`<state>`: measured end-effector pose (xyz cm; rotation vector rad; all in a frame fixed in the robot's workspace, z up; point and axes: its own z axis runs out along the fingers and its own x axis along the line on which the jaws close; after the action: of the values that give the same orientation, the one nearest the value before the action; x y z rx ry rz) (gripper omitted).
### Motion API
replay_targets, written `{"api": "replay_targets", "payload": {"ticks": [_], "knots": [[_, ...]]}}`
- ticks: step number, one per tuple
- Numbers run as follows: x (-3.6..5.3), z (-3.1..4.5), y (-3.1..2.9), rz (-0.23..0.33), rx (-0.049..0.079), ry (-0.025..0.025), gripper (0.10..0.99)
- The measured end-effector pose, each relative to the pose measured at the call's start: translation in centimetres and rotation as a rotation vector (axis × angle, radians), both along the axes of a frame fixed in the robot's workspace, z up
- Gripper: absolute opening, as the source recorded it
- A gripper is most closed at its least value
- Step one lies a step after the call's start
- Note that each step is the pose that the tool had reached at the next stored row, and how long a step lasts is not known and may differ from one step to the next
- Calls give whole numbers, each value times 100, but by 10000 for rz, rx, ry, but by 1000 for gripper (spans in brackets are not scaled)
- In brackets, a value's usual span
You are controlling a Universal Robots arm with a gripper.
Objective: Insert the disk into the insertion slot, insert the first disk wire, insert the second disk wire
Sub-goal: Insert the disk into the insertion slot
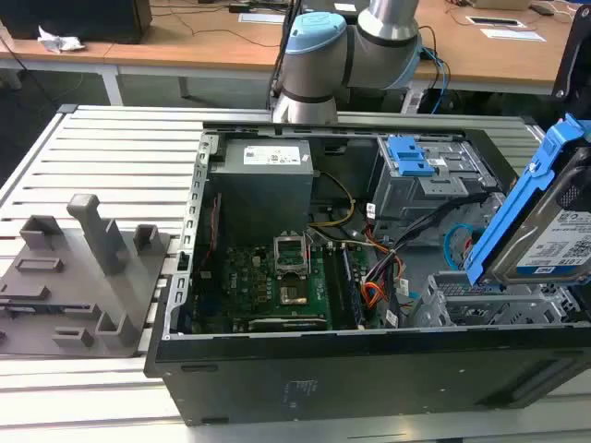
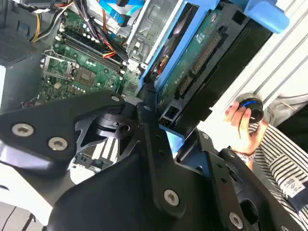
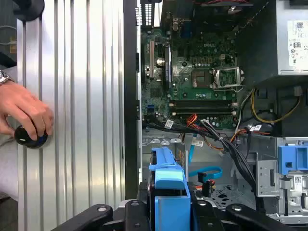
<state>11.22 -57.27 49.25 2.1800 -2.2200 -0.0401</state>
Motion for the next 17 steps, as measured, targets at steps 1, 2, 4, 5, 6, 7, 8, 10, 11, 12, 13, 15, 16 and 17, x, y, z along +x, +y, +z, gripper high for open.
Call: {"api": "replay_targets", "payload": {"ticks": [1,2,4,5,6,7,8,10,11,12,13,15,16,17], "knots": [[0,-55,0,0,1,0,365],[0,-116,0,0,0,0,365],[0,-191,0,0,-1,0,365],[0,-232,1,0,-2,0,365],[0,-265,4,0,0,0,365],[1,-286,18,0,1,0,365],[1,-297,41,0,-2,0,365],[2,-307,81,0,-1,0,365],[6,-316,121,-2,0,0,365],[15,-326,142,1,-1,0,365],[18,-342,146,-1,1,0,365],[21,-394,149,0,-1,0,365],[21,-404,158,0,-1,0,365],[21,-415,179,0,-1,0,365]]}}
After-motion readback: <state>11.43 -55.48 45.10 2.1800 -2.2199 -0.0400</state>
